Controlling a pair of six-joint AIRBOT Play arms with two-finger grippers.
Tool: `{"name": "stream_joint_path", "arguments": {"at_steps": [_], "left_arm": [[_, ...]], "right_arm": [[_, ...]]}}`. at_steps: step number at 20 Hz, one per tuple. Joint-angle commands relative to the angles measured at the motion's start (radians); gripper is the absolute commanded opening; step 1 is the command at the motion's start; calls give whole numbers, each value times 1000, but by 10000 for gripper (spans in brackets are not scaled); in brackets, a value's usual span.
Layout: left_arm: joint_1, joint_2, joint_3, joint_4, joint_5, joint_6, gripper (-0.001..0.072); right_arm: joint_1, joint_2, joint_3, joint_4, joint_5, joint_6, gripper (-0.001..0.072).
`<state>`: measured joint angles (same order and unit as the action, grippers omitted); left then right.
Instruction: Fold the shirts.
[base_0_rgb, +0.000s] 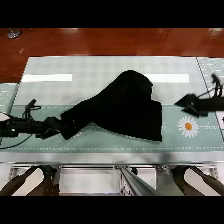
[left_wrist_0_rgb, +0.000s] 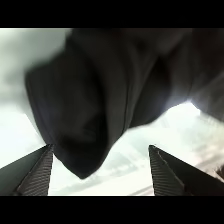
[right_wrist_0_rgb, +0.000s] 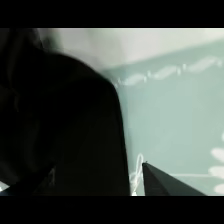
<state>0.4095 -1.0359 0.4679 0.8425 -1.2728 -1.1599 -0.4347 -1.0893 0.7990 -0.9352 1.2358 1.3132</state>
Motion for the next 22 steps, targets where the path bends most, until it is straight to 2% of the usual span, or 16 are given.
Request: {"name": "stream_joint_path", "arguments": {"at_steps": [1, 6, 11, 12, 13, 14, 18, 22], "left_arm": [[-37, 8, -89, -81, 40, 95, 703], [-282, 2, -89, -135, 227, 90, 703], [-487, -12, -86, -136, 473, -45, 683], [-500, -24, -82, -136, 481, -58, 465], [-499, -36, -76, -136, 464, -56, 59], [-497, -43, -69, -135, 452, -53, 18], [-497, -44, -37, -135, 436, -54, 17], [-497, -43, 0, -135, 401, -54, 18]], "right_arm": [[-24, 77, -230, 105, -39, -99, 619], [-23, 77, -259, 119, -49, -99, 619], [-23, 77, -259, 103, -33, -97, 619], [-23, 77, -259, 75, -31, -82, 619], [-23, 77, -259, 37, -29, -60, 619], [-23, 77, -259, -8, -26, -32, 619], [67, 63, -259, -130, -23, 39, 619], [231, -22, -256, -104, -65, 67, 619]]}}
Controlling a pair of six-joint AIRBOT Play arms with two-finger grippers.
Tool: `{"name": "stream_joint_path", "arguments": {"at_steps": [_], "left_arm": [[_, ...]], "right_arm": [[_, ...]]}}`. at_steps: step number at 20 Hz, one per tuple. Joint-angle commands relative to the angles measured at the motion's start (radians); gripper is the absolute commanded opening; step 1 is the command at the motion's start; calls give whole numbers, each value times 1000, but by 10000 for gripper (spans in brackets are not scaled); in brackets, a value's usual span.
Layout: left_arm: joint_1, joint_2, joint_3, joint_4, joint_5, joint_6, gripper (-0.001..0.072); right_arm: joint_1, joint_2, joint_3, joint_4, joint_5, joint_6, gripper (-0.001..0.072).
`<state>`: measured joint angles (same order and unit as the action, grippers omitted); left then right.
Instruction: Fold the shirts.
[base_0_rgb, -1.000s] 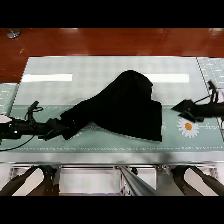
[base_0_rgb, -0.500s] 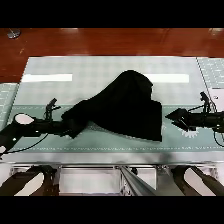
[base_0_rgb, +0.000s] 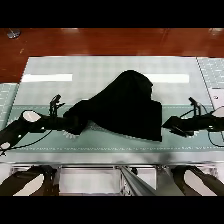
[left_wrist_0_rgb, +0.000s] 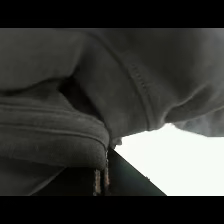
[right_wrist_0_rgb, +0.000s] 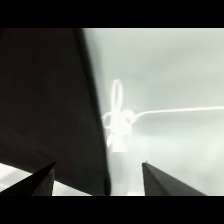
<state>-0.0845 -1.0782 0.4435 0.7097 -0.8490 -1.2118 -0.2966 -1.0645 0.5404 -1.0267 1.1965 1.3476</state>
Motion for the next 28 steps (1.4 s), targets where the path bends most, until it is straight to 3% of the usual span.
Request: {"name": "stream_joint_path", "arguments": {"at_steps": [1, 7, 8, 9, 10, 15, 21, 25, 28], "left_arm": [[-3, -1, 31, -2, -27, -2, 18], [-1, 1, 69, -3, -35, -2, 18], [0, 1, 89, -3, -45, -2, 18], [2, 2, 117, -3, -64, -2, 18], [8, 2, 154, -3, -87, -2, 18], [130, 48, 519, -7, -208, -47, 18], [325, 178, 1067, -7, -211, -111, 18], [486, 286, 1238, 21, -262, -111, 17], [570, 389, 1269, 198, -335, -151, 17]], "right_arm": [[121, -73, 5, 6, -40, 36, 619], [244, -206, 80, 142, -91, 35, 607], [262, -219, 103, 148, -90, 35, 484], [283, -225, 133, 155, -85, 20, 156], [296, -224, 172, 163, -79, -6, 29], [251, -210, 647, 156, 48, 29, 28], [212, -93, 1395, 60, 67, 76, 28], [212, 116, 1492, -61, 74, 77, 28], [212, 270, 1492, -186, 116, 85, 28]]}}
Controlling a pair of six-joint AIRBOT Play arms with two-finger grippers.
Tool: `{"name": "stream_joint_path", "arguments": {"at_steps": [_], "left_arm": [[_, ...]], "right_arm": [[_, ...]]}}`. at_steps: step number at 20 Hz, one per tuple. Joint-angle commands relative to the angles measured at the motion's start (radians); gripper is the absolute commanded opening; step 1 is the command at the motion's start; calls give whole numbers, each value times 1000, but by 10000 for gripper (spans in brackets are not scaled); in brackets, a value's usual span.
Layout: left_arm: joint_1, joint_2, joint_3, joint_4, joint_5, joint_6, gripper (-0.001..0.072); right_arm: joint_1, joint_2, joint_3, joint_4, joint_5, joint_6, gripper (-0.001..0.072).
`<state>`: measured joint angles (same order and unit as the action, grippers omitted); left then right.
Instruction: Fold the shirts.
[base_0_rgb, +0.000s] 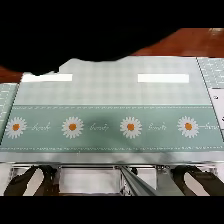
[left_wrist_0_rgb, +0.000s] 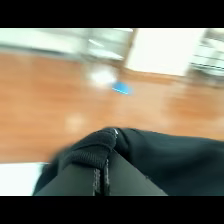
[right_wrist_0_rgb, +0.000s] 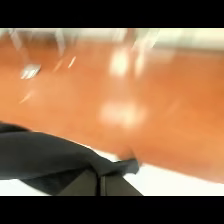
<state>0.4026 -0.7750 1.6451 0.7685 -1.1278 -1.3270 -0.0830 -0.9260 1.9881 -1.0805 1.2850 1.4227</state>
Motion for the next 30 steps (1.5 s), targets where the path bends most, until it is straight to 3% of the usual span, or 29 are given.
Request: {"name": "stream_joint_path", "arguments": {"at_steps": [1, 3, 8, 10, 12, 14, 18, 21, 24, 30], "left_arm": [[83, 124, 67, 224, -74, -69, 18], [43, 184, 65, 360, -135, -93, 18], [-221, 272, -69, 712, -357, -188, 18], [-283, 271, -221, 716, -430, -205, 18], [-306, 266, -413, 706, -420, -209, 18], [-306, 235, -616, 705, -337, -238, 18], [-306, 71, -880, 564, -9, -276, 18], [-306, -127, -883, 441, 215, -275, 18], [-306, -326, -814, 364, 359, -275, 18], [-306, -604, -631, 225, 368, -275, 42]], "right_arm": [[-1, 175, 45, -171, 40, 18, 28], [-1, 242, 41, -244, 77, 45, 29], [-1, 307, -34, -358, 203, 100, 29], [-1, 307, -151, -322, 233, 109, 29], [-1, 306, -332, -289, 212, 106, 28], [-1, 291, -536, -290, 119, 104, 28], [-2, 120, -756, -290, -117, 118, 29], [-1, -109, -719, -244, -251, 120, 28], [-1, -354, -596, -172, -293, 125, 29], [-16, -749, -293, 46, -257, 188, 32]]}}
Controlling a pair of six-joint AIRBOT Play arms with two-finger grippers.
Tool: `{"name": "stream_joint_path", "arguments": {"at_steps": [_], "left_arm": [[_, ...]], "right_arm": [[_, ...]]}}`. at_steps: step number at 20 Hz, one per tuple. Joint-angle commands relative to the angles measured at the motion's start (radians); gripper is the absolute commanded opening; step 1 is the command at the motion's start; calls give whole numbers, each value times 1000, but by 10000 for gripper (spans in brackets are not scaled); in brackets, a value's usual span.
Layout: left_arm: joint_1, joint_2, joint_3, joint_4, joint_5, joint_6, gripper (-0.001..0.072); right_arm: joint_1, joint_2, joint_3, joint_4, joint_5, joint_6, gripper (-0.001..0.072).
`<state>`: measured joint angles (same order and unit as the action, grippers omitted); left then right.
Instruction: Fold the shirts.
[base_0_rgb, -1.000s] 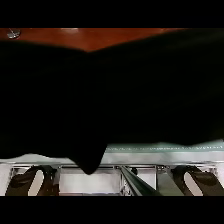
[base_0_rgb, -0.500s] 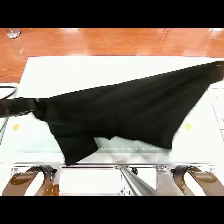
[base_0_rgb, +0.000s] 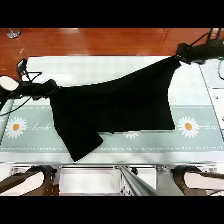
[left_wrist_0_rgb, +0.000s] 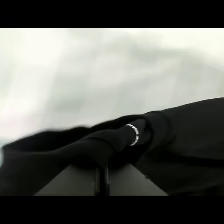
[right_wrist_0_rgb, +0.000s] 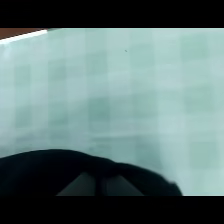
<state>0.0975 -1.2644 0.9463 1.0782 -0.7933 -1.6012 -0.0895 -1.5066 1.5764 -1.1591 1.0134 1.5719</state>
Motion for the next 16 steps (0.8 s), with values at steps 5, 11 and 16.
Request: {"name": "stream_joint_path", "arguments": {"at_steps": [5, 11, 16], "left_arm": [[76, -135, 188, 126, -323, 129, 703], [372, -11, -99, 71, -578, 174, 702], [470, 88, -430, -231, -471, 301, 703]], "right_arm": [[-125, -223, 180, 207, 277, -31, 618], [-283, 1, -196, -86, 348, -37, 618], [-313, 259, -705, 320, 77, -267, 618]]}}
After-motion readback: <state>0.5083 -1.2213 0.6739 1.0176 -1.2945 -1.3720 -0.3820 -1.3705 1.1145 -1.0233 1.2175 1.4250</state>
